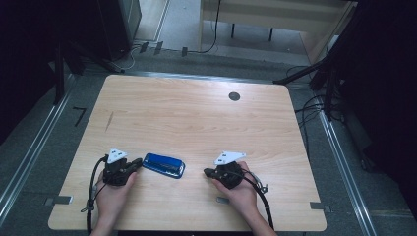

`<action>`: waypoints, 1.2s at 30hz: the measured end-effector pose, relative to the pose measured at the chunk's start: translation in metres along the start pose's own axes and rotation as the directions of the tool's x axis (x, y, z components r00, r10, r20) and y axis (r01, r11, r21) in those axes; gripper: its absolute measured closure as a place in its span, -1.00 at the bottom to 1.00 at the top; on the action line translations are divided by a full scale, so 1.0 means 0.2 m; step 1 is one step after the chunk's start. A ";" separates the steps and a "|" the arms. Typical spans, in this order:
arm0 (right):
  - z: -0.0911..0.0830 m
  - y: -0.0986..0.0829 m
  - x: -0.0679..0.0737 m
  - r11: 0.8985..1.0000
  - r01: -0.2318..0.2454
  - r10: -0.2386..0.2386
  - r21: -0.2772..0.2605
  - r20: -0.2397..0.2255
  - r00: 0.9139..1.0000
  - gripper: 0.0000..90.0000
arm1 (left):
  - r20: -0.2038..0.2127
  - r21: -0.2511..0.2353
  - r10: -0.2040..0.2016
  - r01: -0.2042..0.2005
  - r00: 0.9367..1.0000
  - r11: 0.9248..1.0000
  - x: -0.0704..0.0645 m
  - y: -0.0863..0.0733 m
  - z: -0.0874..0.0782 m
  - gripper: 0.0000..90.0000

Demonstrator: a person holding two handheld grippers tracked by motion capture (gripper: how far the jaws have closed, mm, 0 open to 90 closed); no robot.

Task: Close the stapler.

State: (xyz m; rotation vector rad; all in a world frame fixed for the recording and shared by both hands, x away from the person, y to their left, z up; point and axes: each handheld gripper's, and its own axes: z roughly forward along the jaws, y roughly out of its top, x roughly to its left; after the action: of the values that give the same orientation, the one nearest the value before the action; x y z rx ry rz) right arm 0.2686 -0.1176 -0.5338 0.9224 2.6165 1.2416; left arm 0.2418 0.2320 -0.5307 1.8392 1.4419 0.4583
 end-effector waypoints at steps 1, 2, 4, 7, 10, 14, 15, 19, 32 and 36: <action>-0.01 -0.01 0.00 1.000 -0.004 0.004 -0.004 0.001 1.000 1.00 | 0.007 0.003 0.006 -0.006 1.000 1.000 -0.01 0.00 0.00 1.00; -0.02 -0.03 0.00 1.000 -0.018 0.018 -0.008 0.003 1.000 1.00 | 0.014 0.006 0.015 -0.015 1.000 1.000 -0.02 0.00 0.01 1.00; -0.03 -0.04 0.00 1.000 -0.017 0.017 -0.011 0.005 1.000 1.00 | 0.025 0.009 0.027 -0.027 0.999 1.000 -0.04 0.00 0.02 1.00; -0.06 -0.06 0.00 1.000 -0.018 0.018 -0.013 0.013 1.000 1.00 | 0.030 0.010 0.035 -0.035 0.999 0.999 -0.07 0.01 0.03 1.00; -0.09 -0.08 -0.02 1.000 -0.025 0.025 -0.016 0.017 1.000 1.00 | 0.041 0.013 0.046 -0.046 0.998 0.999 -0.10 0.01 0.04 1.00; -0.10 -0.10 -0.01 1.000 -0.026 0.026 -0.011 0.012 1.000 1.00 | 0.051 0.016 0.075 -0.076 0.996 0.997 -0.14 0.02 0.06 1.00; -0.10 -0.10 -0.01 1.000 -0.026 0.026 -0.011 0.012 1.000 1.00 | 0.055 0.016 0.079 -0.080 0.995 0.997 -0.15 0.03 0.07 1.00; -0.10 -0.13 -0.01 1.000 -0.020 0.020 -0.007 0.013 1.000 1.00 | 0.078 0.019 0.086 -0.088 0.993 0.996 -0.18 0.04 0.09 1.00; -0.16 -0.17 -0.02 0.998 -0.049 0.050 -0.048 0.019 0.999 1.00 | 0.149 0.014 0.236 -0.240 0.960 0.971 -0.44 0.04 0.14 1.00; -0.17 -0.17 -0.02 0.997 -0.052 0.053 -0.053 0.024 0.998 1.00 | 0.083 -0.034 0.193 -0.191 0.978 0.981 -0.38 0.05 0.10 1.00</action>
State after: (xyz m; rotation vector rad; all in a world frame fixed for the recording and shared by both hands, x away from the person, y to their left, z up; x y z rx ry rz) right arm 0.2438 -0.1597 -0.5368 0.9969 2.5433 1.2949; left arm 0.2392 0.1537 -0.5259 1.9628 1.2017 0.4841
